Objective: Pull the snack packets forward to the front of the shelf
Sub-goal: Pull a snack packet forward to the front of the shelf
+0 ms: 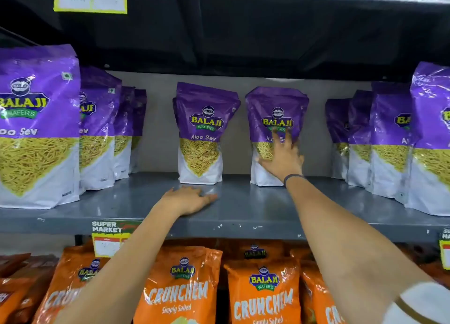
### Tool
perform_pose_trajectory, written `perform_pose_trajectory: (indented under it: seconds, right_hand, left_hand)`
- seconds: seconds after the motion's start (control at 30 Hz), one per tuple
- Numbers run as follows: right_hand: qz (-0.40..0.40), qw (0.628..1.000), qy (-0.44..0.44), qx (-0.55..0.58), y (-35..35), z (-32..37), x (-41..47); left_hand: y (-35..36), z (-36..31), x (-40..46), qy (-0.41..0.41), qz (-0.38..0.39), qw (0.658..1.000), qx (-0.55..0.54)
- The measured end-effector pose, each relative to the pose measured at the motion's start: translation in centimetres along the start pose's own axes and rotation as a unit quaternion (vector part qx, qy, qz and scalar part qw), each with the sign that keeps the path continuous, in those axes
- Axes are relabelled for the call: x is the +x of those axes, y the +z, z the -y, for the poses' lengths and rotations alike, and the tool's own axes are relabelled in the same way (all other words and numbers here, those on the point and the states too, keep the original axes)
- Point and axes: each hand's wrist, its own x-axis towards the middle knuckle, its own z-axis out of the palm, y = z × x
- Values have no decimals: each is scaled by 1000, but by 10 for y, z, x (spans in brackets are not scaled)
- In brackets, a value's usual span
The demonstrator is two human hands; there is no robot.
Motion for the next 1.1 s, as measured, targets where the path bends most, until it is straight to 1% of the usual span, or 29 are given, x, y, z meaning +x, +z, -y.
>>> perform_pose_trajectory:
  seconds: [0.1, 0.2, 0.27, 0.37, 0.6, 0.9, 1.1]
  right_hand:
    - [19, 999, 25, -13, 7, 6, -9]
    - [-2, 999, 36, -29, 15, 12, -8]
    - [8, 999, 39, -19, 31, -15, 28]
    - [2, 999, 41, -29, 35, -12, 30]
    - [-16, 998, 44, -33, 39, -6, 31]
    - [-9, 998, 49, -49, 37, -5, 29]
    - [-8, 998, 46, -38, 29, -6, 23]
  left_hand:
    - [3, 10, -6, -2, 3, 1000, 2]
    - [2, 16, -7, -9, -3, 1000, -14]
    - [6, -12, 29, -23, -7, 1000, -15]
    - [2, -10, 25, -20, -10, 1000, -17]
    - [2, -5, 22, -21, -12, 999, -22]
    - [0, -7, 20, -26, -9, 1000, -15]
    - [0, -6, 20, -26, -10, 1000, -14]
